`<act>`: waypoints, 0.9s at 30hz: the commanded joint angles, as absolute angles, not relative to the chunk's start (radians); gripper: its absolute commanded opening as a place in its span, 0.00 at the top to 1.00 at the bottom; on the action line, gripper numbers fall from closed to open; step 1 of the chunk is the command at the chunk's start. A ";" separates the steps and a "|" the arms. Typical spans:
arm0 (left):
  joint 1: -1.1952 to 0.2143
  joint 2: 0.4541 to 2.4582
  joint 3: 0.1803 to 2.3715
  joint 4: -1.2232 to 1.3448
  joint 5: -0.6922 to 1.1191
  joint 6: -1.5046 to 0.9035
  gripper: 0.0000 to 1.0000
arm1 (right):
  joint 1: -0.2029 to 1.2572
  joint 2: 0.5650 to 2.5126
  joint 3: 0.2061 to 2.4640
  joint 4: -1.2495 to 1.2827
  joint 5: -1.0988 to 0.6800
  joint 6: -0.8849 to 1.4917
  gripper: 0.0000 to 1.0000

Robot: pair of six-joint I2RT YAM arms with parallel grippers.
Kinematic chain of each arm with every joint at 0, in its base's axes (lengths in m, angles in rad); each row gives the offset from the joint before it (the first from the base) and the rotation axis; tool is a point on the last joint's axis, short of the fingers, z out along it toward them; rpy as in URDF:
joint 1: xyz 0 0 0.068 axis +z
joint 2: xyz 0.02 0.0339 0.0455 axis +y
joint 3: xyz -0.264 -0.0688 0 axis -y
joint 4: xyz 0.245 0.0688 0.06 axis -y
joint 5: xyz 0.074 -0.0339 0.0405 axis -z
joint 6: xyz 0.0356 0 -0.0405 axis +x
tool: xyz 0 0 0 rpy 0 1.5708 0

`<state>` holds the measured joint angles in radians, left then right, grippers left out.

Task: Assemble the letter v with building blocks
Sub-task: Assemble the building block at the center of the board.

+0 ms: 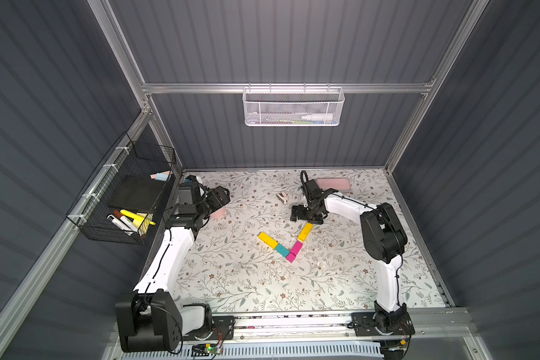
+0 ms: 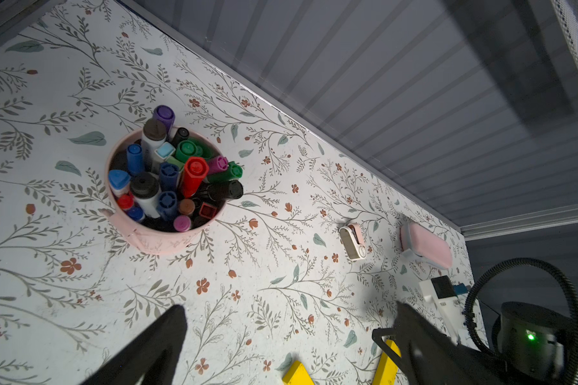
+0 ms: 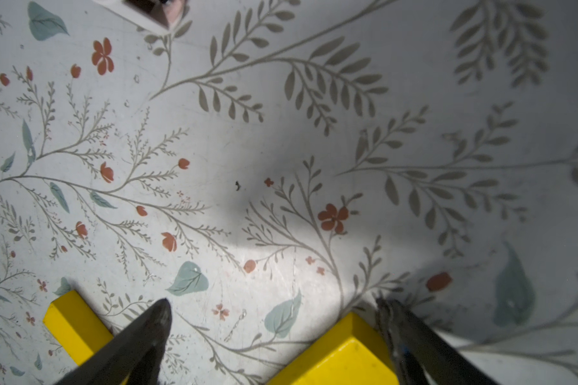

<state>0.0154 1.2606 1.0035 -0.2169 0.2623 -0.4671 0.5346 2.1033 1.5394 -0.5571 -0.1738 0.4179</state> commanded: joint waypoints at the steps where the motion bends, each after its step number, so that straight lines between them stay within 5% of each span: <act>1: 0.023 1.251 0.995 -0.222 0.253 -0.445 0.00 | 0.540 2.131 1.560 -0.581 -0.188 0.408 0.01; 27: 0.023 1.247 0.993 -0.221 0.253 -0.444 0.01 | 0.557 2.128 1.542 -0.575 -0.207 0.407 0.01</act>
<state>0.0154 1.2606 1.0035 -0.2173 0.2623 -0.4671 0.5518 2.1036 1.5394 -0.5568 -0.1989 0.4179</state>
